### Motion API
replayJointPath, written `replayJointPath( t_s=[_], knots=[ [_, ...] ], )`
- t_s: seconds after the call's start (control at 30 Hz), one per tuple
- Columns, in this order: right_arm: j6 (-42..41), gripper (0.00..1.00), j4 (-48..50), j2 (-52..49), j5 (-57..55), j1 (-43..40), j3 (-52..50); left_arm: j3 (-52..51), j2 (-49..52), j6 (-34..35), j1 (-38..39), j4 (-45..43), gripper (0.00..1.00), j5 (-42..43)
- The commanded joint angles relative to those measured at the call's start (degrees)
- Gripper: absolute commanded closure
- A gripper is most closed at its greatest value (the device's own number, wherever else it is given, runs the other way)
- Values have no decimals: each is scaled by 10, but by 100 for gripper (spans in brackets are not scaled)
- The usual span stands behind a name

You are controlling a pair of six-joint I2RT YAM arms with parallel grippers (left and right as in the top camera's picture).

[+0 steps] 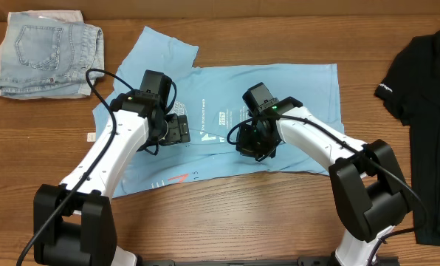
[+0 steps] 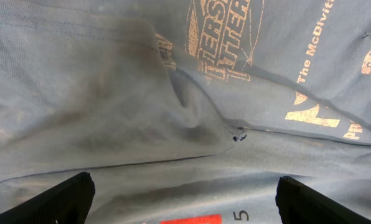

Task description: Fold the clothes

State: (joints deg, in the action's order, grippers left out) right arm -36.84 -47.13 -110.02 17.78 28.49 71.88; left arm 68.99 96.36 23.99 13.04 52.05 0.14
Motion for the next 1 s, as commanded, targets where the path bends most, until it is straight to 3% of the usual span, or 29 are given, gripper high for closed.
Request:
replayJointPath(
  t_s=[0.0,0.47,0.97],
  knots=[
    [-14,96,3,-7,3,1,-3,5,4,-3,-3,3,4,-8],
    [-67,96,32,-15,-42,24,-3,5,4,-16,-3,4,3,-8],
    [-67,96,41,-53,-28,24,-2,5,4,-17,-3,4,2,-19]
  ],
)
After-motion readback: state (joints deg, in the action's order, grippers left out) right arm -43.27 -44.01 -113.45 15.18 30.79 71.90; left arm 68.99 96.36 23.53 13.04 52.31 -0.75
